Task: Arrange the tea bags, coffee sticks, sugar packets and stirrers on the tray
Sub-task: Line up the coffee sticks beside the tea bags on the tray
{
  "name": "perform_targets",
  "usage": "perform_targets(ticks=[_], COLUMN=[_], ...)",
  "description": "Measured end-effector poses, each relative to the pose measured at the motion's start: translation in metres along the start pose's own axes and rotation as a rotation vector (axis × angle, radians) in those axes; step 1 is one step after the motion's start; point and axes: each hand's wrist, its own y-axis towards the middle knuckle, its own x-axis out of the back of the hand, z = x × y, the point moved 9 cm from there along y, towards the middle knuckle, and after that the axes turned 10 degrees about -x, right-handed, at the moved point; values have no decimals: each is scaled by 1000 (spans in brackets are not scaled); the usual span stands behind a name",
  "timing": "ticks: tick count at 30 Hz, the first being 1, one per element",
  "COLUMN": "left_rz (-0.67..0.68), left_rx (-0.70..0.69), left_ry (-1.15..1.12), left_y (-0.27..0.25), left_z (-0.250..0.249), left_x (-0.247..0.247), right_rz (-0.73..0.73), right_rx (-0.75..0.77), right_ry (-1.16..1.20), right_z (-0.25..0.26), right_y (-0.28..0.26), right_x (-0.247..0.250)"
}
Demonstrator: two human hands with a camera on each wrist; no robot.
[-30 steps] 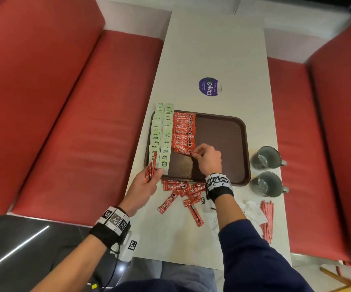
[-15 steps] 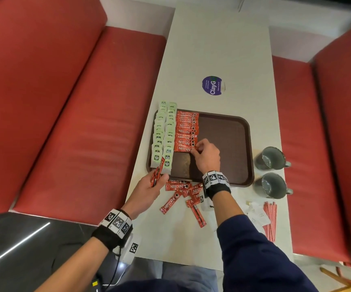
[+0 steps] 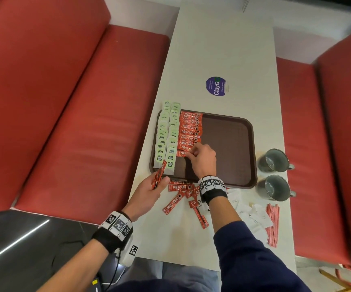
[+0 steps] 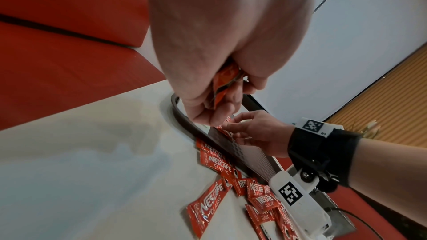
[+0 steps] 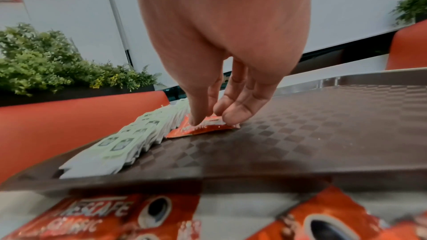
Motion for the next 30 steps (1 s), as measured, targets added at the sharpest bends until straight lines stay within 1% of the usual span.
perform_targets(ticks=[6,12,15,22,25,27,30], left_rz=[33,36,42,57,61,73,102], left_rx=[-30,-36,-46,-57,-27,-31,-73], left_ry=[28,44,33,41,45,57,71], left_y=[0,-1,0,3,6,6,5], left_z=[-12,-15,-15,-4,6,3,-12], left_x=[-2,0,0,2,3,2,-2], right_rz=[32,41,30,-3,4,2,-14], right_rx=[-20,-38,-54,-33,-23,-23,-18], right_ry=[-30,-44,-18,-5,5,1,-1], right_z=[5,4,2,9,12,13,13], right_y=[3,-2,-1,5,6,8,6], right_x=[-7,-13,-12,-6,-7,-8,-7])
